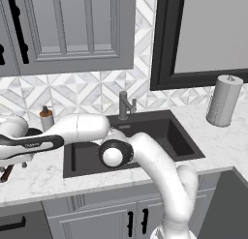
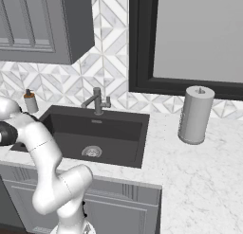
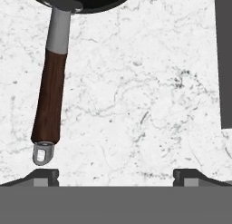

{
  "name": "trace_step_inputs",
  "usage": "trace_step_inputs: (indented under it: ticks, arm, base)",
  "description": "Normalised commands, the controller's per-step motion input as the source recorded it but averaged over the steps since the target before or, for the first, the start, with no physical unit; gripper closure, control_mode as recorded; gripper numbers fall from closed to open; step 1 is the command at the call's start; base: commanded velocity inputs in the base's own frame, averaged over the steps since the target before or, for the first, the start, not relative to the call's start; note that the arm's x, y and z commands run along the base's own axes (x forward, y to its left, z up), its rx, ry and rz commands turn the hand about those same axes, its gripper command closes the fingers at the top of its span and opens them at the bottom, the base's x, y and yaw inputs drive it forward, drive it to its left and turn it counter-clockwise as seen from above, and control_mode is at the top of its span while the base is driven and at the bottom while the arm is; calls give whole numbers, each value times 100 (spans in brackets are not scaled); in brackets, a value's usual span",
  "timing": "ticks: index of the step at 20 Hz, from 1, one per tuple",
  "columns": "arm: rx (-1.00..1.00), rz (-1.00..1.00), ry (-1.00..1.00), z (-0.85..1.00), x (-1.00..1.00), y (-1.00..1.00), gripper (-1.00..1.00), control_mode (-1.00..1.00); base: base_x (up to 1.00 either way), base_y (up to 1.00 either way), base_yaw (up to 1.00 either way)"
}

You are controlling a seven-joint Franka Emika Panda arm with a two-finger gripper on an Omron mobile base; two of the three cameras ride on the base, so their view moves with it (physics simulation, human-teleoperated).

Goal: Pick the pan and sponge and place them into the sink. Then turn on the water.

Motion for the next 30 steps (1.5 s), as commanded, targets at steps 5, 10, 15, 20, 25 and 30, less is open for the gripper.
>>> trace_step_inputs:
  ticks: [5, 10, 15, 20, 25, 30]
  arm:
    - [-1, 4, 2, -2, 8, 0, -100, -100]
    - [0, 5, 2, -27, 1, 0, -100, -100]
    - [2, 1, 3, -34, 22, 5, -100, -100]
    - [3, 1, 3, -6, 47, 20, -100, -100]
    - [0, 0, 6, 0, 39, 42, -100, -100]
    - [0, 0, 11, -28, 5, 48, -100, -100]
  base:
    - [0, 0, 0]
    - [0, 0, 0]
    - [0, 0, 0]
    - [0, 0, 0]
    - [0, 0, 0]
    - [0, 0, 0]
